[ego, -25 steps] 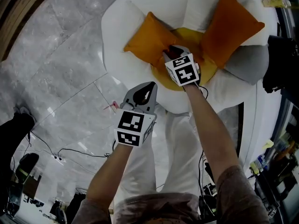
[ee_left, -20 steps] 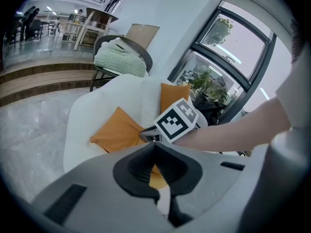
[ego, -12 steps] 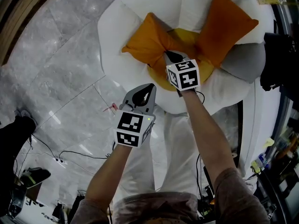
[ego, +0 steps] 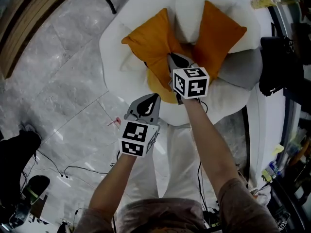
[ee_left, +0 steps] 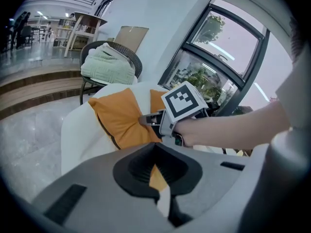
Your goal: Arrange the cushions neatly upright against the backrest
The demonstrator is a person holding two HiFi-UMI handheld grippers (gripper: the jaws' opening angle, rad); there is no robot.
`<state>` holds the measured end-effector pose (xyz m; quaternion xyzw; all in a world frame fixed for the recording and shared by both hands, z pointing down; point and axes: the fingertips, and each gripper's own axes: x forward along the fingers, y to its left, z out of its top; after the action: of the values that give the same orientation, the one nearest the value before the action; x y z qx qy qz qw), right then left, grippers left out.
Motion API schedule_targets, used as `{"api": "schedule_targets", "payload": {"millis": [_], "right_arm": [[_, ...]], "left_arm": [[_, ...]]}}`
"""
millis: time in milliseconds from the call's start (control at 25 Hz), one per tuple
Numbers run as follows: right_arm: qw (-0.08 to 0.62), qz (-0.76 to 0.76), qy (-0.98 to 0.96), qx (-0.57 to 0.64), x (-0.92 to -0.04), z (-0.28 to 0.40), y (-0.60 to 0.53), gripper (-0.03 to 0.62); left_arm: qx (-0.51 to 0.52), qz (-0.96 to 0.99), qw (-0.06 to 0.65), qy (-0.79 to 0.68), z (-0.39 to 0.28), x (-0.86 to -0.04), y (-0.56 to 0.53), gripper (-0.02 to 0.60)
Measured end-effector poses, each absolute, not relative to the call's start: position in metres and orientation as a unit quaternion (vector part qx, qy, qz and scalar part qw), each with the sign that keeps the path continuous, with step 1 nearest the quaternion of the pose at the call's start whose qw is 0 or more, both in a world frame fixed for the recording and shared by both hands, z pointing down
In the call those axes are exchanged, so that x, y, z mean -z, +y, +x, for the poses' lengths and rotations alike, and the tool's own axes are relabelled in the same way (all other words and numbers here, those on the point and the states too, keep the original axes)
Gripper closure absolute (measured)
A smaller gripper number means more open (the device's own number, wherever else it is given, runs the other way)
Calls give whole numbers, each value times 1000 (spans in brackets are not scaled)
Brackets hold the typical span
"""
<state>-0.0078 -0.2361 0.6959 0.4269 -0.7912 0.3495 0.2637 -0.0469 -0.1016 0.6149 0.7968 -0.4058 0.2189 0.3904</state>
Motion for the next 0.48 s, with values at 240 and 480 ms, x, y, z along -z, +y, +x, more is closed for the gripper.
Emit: {"api": "schedule_targets", "payload": {"millis": [240, 480], "right_arm": [[223, 468, -779, -352, -655, 13, -270, 574], [189, 498, -766, -361, -629, 29, -288, 574]], "left_arm": [[-217, 802, 377, -409, -39, -590, -119, 577], [-219, 804, 373, -409, -33, -572, -130, 577]]}}
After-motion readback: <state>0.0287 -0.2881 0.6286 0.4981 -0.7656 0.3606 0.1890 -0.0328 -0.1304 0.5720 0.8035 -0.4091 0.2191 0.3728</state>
